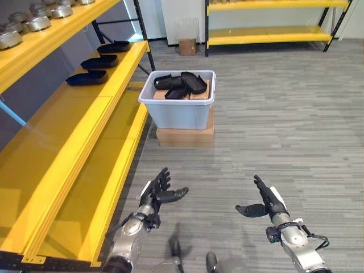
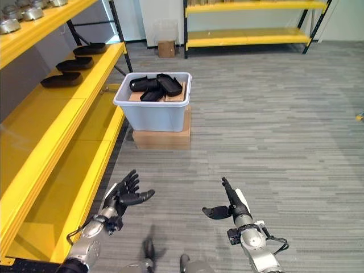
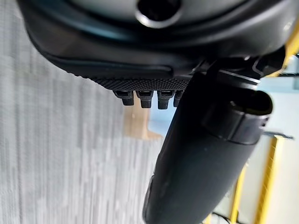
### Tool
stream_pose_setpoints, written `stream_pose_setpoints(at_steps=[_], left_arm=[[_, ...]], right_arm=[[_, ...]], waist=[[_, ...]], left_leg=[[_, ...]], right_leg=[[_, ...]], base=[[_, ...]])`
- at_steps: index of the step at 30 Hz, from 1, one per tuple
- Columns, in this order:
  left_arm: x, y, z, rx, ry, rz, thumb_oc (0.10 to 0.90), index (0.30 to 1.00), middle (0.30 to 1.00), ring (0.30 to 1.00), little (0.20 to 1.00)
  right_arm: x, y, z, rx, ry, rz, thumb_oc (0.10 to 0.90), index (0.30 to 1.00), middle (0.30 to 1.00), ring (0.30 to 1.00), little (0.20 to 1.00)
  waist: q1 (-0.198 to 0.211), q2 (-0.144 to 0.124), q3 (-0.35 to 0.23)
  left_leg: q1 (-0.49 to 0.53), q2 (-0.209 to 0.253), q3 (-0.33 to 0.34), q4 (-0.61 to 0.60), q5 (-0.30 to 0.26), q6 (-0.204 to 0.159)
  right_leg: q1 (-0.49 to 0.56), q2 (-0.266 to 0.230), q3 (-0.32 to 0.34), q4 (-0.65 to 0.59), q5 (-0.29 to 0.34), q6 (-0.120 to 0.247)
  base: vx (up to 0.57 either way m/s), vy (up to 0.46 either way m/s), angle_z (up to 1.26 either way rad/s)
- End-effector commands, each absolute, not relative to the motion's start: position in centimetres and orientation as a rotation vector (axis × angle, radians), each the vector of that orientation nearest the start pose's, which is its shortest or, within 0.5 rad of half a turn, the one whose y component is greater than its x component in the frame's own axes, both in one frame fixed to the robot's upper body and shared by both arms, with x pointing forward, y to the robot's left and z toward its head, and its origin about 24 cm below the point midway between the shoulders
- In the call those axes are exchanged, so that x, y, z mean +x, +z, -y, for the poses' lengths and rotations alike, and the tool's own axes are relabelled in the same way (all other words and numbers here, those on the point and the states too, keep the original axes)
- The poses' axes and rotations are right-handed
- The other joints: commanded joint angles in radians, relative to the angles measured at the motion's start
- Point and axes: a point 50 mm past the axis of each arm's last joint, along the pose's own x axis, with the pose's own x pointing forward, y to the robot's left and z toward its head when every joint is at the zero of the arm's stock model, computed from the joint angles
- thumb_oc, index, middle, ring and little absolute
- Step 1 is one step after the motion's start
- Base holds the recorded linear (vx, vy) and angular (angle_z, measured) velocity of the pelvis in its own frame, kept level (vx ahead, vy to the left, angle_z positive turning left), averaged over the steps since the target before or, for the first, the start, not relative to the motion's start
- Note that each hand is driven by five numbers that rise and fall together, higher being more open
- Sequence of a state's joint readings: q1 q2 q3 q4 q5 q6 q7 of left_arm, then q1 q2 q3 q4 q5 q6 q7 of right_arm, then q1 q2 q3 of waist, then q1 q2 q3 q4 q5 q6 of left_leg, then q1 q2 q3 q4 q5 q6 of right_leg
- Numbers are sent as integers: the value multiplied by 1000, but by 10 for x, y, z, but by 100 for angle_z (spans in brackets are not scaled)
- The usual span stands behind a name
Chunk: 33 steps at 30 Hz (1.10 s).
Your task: Move parts from the plastic box to the shelf.
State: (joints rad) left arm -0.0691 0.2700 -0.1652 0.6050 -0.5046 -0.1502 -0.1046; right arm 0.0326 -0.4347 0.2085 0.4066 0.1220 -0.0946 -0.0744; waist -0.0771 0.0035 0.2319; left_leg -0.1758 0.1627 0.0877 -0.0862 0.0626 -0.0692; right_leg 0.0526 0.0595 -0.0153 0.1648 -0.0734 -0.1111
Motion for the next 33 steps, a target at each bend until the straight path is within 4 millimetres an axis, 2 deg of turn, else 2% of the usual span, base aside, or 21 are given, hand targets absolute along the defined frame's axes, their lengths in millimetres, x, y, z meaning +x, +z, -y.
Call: stream_pose_setpoints(at_steps=[1,6,8,12,14,16,17,18,19,21,22,23,24,25,26,27,28,29,30,31,33], left_arm=[[250,-16,-224,-161,19,-121,900,1000,1000,1000,1000],[250,-15,-226,-131,50,-105,900,1000,1000,1000,1000],[252,-12,-228,-91,82,-96,900,1000,1000,1000,1000],[263,2,-223,-21,11,-39,900,1000,1000,1000,1000],[267,11,-216,22,-61,-17,900,1000,1000,1000,1000],[268,14,-214,43,-95,-12,900,1000,1000,1000,1000],[270,18,-209,69,-135,-10,900,1000,1000,1000,1000],[270,18,-207,72,-144,-15,900,1000,1000,1000,1000],[271,19,-204,79,-170,-22,900,1000,1000,1000,1000],[271,20,-200,99,-194,-18,900,1000,1000,1000,1000],[269,19,-197,97,-197,-22,900,1000,1000,1000,1000],[268,18,-196,94,-199,-24,900,1000,1000,1000,1000],[265,18,-196,88,-196,-22,900,1000,1000,1000,1000],[264,19,-197,64,-210,-26,900,1000,1000,1000,1000],[264,20,-198,50,-226,-30,900,1000,1000,1000,1000],[264,20,-198,45,-231,-33,900,1000,1000,1000,1000],[265,21,-199,37,-245,-39,900,1000,1000,1000,1000],[266,21,-199,37,-247,-44,900,1000,1000,1000,1000],[266,21,-198,30,-250,-46,900,1000,1000,1000,1000],[266,20,-191,15,-263,-51,900,1000,1000,1000,1000],[263,18,-183,17,-306,-52,900,1000,1000,1000,1000]], right_arm=[[250,7,224,-363,96,-132,900,1000,1000,1000,1000],[253,10,220,-348,140,-120,900,1000,1000,1000,1000],[252,10,218,-335,131,-111,900,1000,1000,1000,1000],[251,10,210,-319,101,-81,900,1000,1000,1000,1000],[252,9,206,-296,53,-79,900,1000,1000,1000,1000],[253,8,205,-289,30,-78,900,1000,1000,1000,1000],[254,7,205,-278,2,-76,900,1000,1000,1000,1000],[255,6,205,-275,-5,-77,900,1000,1000,1000,1000],[256,7,204,-272,-19,-75,900,1000,1000,1000,1000],[256,7,203,-274,-30,-68,900,1000,1000,1000,1000],[258,9,202,-280,-31,-57,900,1000,1000,1000,1000],[259,9,202,-282,-32,-54,900,1000,1000,1000,1000],[260,11,202,-286,-30,-45,900,1000,1000,1000,1000],[260,14,206,-285,-54,-43,900,1000,1000,1000,1000],[259,14,208,-285,-61,-43,900,1000,1000,1000,1000],[259,14,209,-286,-63,-42,900,1000,1000,1000,1000],[258,16,212,-290,-66,-35,900,1000,1000,1000,1000],[258,17,214,-294,-65,-28,900,1000,1000,1000,1000],[257,18,215,-298,-63,-24,900,1000,1000,1000,1000],[257,21,217,-308,-67,-13,900,1000,1000,1000,1000],[255,21,218,-308,-73,-9,900,1000,1000,1000,1000]], waist=[[-4,-4,-19],[3,12,-8],[7,23,-10],[23,4,-30],[41,-17,-42],[47,-18,-50],[56,-23,-63],[60,-26,-66],[68,-15,-70],[67,0,-65],[60,20,-50],[58,24,-47],[43,33,-33],[27,33,-19],[22,33,-16],[20,34,-13],[10,21,-5],[-1,16,4],[-8,17,12],[-30,18,26],[-46,18,28]], left_leg=[[-25,13,21,-1,6,16],[4,7,-1,26,11,3],[9,-25,8,116,0,3],[-1,-104,21,213,-57,45],[5,-158,18,231,-93,94],[9,-170,14,228,-99,110],[19,-199,9,222,-117,141],[24,-211,8,220,-125,151],[38,-226,4,213,-138,171],[60,-231,2,208,-152,183],[95,-221,9,194,-155,187],[102,-219,11,191,-156,187],[130,-214,11,181,-155,183],[158,-218,2,171,-159,176],[165,-217,-4,168,-162,173],[169,-216,-7,167,-163,172],[203,-223,-9,157,-171,165],[239,-221,-15,144,-184,160],[260,-218,-20,137,-192,157],[307,-208,-35,126,-223,150],[333,-203,-47,126,-259,152]], right_leg=[[152,-61,39,38,-185,99],[147,-70,42,87,-224,101],[151,-84,15,97,-239,104],[145,-118,-26,135,-203,132],[127,-158,-43,229,-113,171],[118,-162,-42,262,-69,184],[95,-175,-26,381,25,214],[86,-187,-26,437,60,223],[37,-215,-39,579,120,230],[-46,-236,-47,694,146,225],[-150,-235,-46,772,134,205],[-170,-234,-45,782,128,200],[-251,-189,-50,739,84,184],[-286,-156,-81,542,20,169],[-281,-149,-99,440,11,166],[-277,-148,-104,423,9,166],[-281,-163,-135,214,40,176],[-298,-174,-141,93,80,192],[-305,-179,-139,40,101,200],[-368,-192,-110,-104,145,224],[-370,-193,-74,-171,165,238]], base=[[318,124,-40],[341,135,-40],[500,209,-35],[371,127,-15],[327,104,12],[258,89,9],[290,124,8],[331,195,-3],[210,156,-6],[207,165,-14],[188,117,-30],[163,25,-46],[228,-149,-45],[270,-211,-49],[247,-196,-25],[270,-203,-11],[343,-251,3],[405,-295,-1],[475,-353,-4],[424,-313,3],[434,-344,30]])
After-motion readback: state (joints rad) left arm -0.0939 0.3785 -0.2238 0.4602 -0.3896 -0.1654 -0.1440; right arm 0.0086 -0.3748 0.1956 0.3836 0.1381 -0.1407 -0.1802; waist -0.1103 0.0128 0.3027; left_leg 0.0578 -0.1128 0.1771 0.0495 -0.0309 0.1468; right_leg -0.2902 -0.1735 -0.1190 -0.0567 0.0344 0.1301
